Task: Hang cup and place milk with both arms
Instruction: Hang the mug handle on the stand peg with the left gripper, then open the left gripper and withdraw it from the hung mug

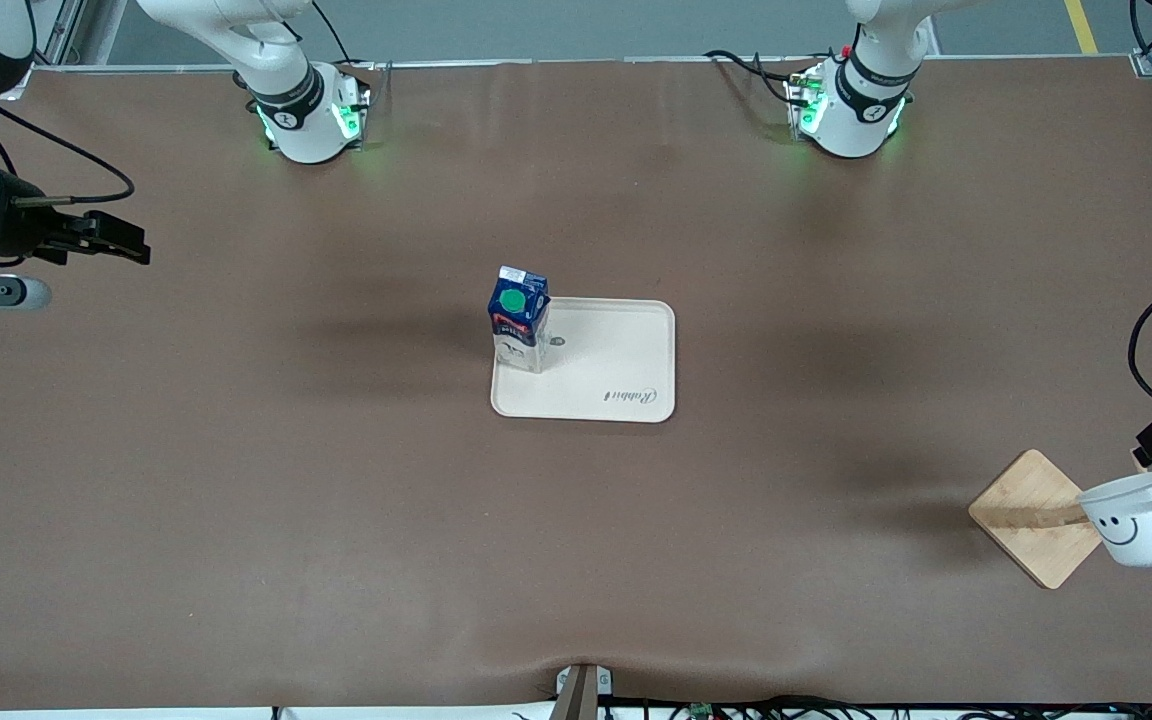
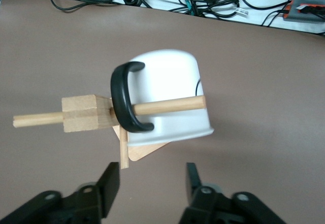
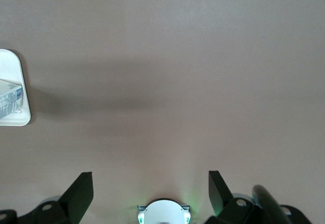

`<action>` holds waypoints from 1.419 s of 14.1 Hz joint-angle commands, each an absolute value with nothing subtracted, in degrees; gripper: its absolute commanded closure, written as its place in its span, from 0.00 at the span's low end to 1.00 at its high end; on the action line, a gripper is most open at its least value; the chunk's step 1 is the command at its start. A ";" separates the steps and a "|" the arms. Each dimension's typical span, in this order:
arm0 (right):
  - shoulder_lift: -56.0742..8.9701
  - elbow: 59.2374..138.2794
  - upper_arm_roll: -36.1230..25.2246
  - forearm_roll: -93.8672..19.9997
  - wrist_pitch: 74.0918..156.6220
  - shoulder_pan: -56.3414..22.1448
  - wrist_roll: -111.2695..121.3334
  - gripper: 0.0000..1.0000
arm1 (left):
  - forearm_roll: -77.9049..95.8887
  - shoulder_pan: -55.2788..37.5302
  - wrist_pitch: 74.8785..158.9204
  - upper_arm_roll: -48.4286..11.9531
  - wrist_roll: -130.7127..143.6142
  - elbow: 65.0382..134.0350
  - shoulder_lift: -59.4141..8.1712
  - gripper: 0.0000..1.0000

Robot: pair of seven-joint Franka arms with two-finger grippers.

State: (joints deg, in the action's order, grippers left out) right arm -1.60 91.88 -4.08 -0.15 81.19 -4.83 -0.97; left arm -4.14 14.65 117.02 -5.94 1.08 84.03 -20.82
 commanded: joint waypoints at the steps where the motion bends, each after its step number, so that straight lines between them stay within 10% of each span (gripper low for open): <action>1: -2.29 90.35 -4.04 -1.84 79.89 -4.92 -1.49 0.00 | -3.43 14.41 111.72 -7.11 0.44 83.76 -17.94 0.00; 20: -5.62 91.14 -4.04 -7.81 83.50 -9.75 -6.66 0.00 | -3.25 14.59 98.17 -15.38 0.88 92.99 -1.58 0.00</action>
State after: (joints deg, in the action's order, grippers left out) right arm -5.16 91.73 -3.95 -6.33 84.11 -8.41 -2.82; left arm -4.02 14.26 98.21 -15.05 1.20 91.04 -3.71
